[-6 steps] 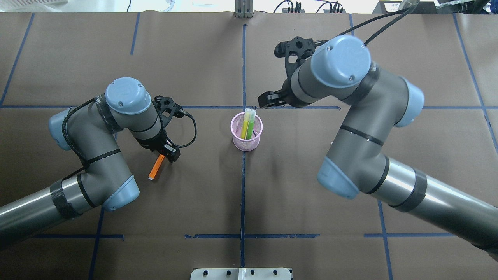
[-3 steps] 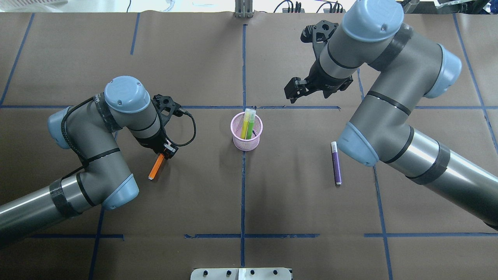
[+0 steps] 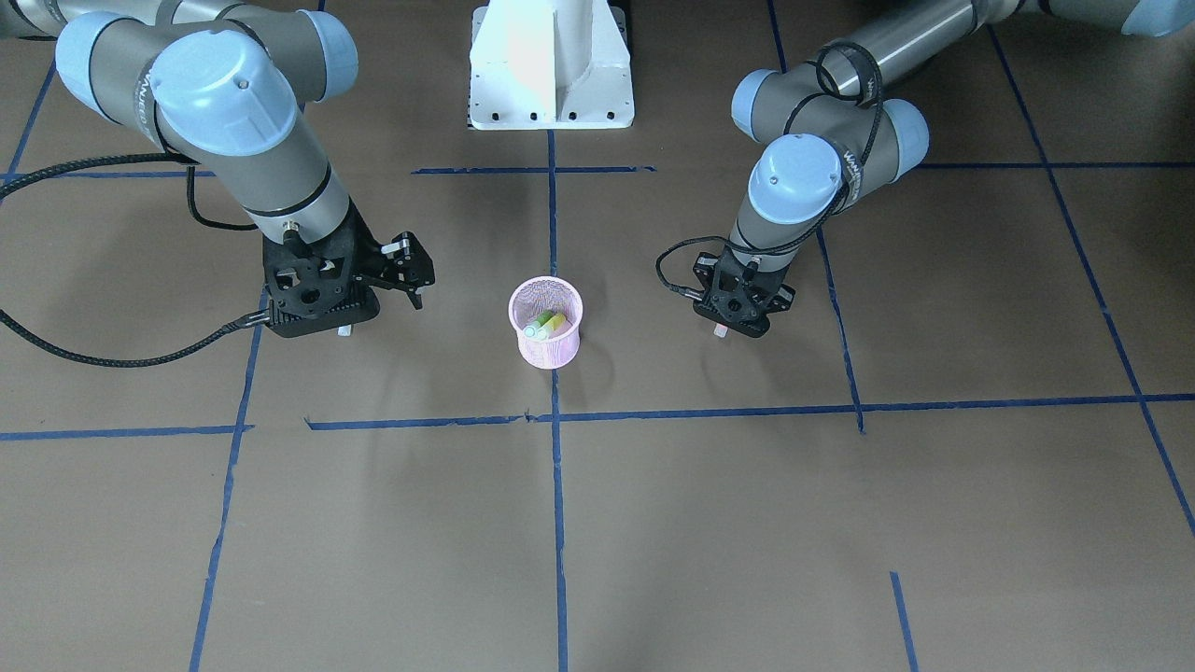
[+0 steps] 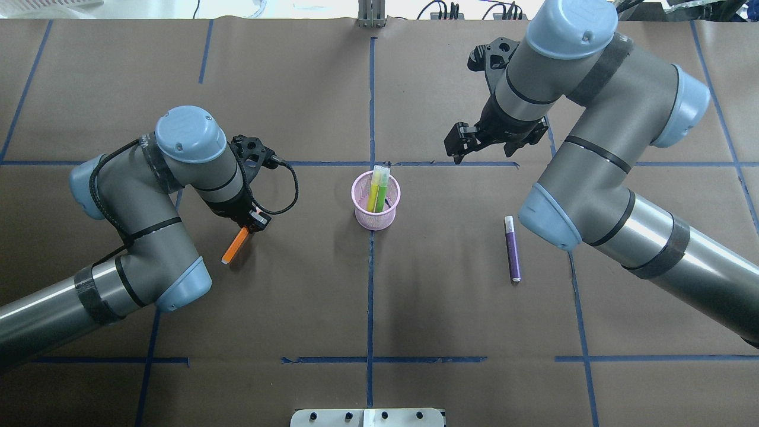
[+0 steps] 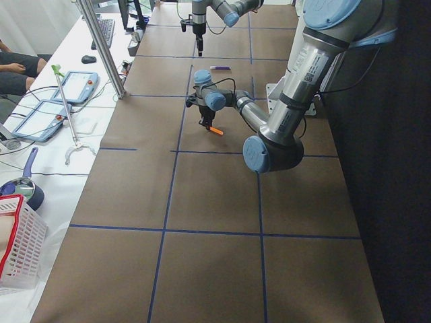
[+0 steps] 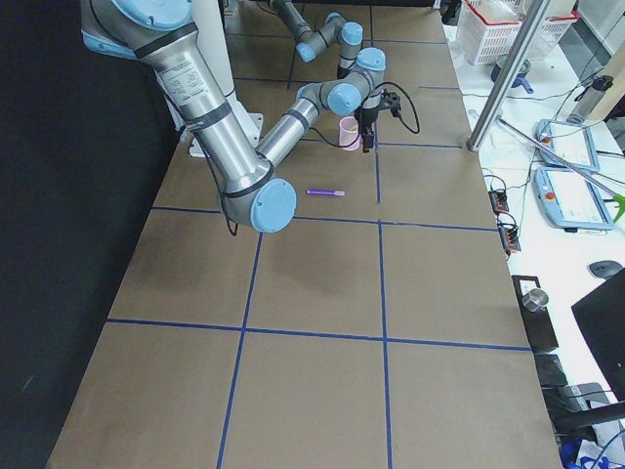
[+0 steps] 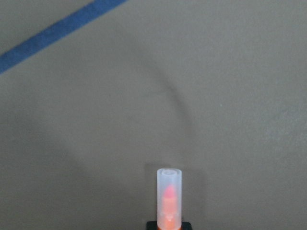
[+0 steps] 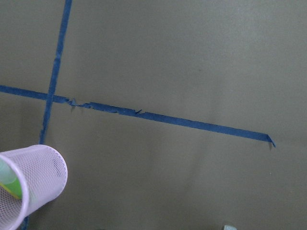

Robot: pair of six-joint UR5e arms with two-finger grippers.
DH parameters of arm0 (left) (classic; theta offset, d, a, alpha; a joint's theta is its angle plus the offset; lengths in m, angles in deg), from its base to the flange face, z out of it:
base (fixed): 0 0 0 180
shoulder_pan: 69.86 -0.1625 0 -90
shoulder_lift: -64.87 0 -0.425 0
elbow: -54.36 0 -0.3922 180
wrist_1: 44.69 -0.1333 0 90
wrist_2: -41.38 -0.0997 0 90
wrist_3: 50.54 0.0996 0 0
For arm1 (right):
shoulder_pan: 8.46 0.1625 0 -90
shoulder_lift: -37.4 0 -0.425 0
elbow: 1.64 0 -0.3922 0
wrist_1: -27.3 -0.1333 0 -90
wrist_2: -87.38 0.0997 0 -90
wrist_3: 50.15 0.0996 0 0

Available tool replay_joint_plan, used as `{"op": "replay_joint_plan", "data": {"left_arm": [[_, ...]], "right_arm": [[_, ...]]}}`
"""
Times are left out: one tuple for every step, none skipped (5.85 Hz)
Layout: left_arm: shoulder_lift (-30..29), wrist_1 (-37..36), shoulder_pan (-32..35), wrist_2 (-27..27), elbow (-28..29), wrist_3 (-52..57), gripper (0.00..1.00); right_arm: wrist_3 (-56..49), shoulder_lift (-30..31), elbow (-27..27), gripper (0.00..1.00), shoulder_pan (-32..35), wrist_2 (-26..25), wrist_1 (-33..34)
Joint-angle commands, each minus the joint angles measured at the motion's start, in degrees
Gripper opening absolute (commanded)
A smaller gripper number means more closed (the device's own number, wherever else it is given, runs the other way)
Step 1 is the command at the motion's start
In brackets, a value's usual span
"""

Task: Collect pens into pen holder
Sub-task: 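Move the right gripper toward the purple marker while the left lifts the orange marker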

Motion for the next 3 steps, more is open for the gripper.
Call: {"op": "replay_joint_plan", "data": {"left_arm": [[-1.58,-0.17,4.34,0.18,-3.16,-0.24,0.00],[-2.29,-0.17,7.15,0.09,-6.14,-0.41,0.00],[-5.17,-0.17,9.00,-0.09,-6.43,-3.37,0.00]], "right_arm": [[0.08,1.94,0.78,1.00,-1.88,-0.14,0.33],[0.17,2.82,1.75,1.00,-2.50,-0.14,0.25],[0.78,5.01,2.45,1.00,-3.64,-0.22,-0.19]]}}
